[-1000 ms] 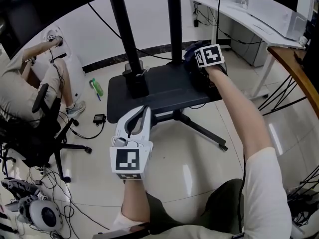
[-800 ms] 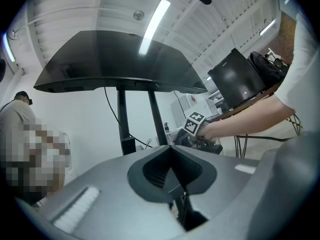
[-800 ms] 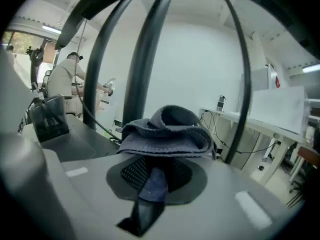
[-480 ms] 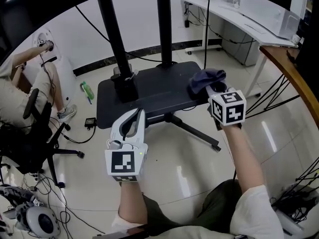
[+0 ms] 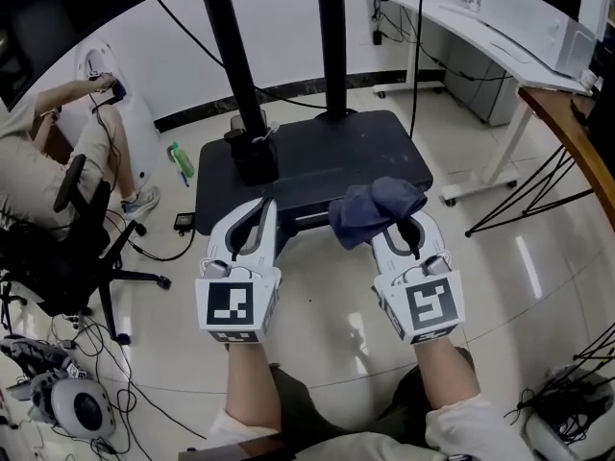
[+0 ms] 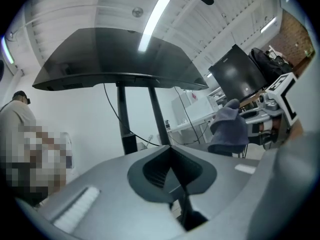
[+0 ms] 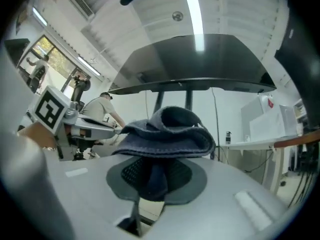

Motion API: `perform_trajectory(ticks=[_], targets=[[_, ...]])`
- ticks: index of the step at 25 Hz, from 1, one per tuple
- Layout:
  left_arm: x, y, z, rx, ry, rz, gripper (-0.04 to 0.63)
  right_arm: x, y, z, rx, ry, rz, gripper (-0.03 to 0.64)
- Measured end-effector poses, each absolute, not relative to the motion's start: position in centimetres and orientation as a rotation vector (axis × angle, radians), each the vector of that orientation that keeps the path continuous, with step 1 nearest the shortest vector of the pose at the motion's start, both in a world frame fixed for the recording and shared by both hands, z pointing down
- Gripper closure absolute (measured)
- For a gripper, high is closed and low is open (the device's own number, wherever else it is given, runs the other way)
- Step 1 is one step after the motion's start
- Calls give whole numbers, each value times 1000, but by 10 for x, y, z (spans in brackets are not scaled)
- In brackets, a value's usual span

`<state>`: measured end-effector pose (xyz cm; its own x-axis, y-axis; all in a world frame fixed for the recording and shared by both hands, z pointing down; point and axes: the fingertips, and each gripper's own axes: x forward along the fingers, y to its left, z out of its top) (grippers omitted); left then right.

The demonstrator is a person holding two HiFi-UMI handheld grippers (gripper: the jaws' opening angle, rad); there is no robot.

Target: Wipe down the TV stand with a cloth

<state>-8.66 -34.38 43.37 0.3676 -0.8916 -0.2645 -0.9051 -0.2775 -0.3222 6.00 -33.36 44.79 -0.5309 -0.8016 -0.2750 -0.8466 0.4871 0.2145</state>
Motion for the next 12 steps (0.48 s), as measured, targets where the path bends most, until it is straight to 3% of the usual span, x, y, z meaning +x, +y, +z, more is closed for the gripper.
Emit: perform_trajectory(ticks=[6,12], targets=[[-123,-335,404,-2064,1664,-56,488,24,-319,459,-1323,2763,282,555],[-198,-294,444,-1947,1853,-68,488,-29,-310,453,-1152,2625,466,555]])
